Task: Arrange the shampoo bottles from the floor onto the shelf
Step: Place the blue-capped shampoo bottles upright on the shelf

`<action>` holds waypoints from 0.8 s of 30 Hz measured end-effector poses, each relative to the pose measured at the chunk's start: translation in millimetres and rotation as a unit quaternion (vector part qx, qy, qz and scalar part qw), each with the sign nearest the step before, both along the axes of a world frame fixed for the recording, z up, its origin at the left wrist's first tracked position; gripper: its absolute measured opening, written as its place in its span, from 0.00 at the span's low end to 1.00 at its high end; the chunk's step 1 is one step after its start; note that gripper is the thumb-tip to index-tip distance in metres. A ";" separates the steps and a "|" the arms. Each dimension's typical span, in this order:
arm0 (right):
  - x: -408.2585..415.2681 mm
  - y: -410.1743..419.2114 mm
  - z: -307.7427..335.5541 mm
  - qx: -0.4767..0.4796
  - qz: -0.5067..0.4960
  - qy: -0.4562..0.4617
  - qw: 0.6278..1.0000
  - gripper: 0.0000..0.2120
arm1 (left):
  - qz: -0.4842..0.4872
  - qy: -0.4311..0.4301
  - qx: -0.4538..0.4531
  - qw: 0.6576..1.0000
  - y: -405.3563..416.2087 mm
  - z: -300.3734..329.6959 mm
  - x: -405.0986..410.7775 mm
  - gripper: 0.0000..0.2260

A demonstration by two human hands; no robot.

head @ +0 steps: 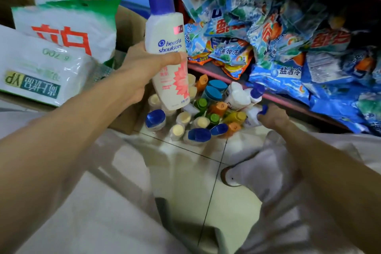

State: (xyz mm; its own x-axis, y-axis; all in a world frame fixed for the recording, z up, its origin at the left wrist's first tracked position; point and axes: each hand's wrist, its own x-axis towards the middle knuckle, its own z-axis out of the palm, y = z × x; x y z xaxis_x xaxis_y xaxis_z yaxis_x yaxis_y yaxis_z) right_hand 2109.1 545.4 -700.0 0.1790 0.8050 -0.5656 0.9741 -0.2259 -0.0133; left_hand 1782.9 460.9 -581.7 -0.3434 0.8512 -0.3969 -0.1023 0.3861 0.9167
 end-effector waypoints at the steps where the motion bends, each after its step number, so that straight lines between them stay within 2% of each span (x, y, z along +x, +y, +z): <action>1: 2.3 1.3 -3.7 0.005 -0.006 0.002 1.000 0.24 | 0.001 -0.003 -0.002 1.000 1.1 -0.6 2.1 0.16; 9: 5.0 0.5 -16.1 0.074 -0.041 -0.017 0.996 0.19 | 0.003 0.004 -0.022 1.000 6.7 -2.7 5.9 0.16; 12: 1.0 1.1 2.5 0.082 0.025 -0.061 0.994 0.20 | -0.006 -0.008 -0.014 1.000 8.2 1.5 6.9 0.18; 17: 5.3 -4.5 69.0 0.108 0.122 -0.123 0.979 0.19 | -0.007 -0.031 0.016 0.999 8.0 15.7 12.6 0.19; 21: 30.4 -19.4 148.4 0.188 0.090 -0.033 0.977 0.16 | 0.013 -0.056 0.029 0.998 6.2 28.8 14.7 0.22; 24: 51.2 -26.7 216.0 0.228 -0.031 0.126 0.965 0.12 | 0.034 -0.095 0.049 0.994 5.2 37.3 15.0 0.19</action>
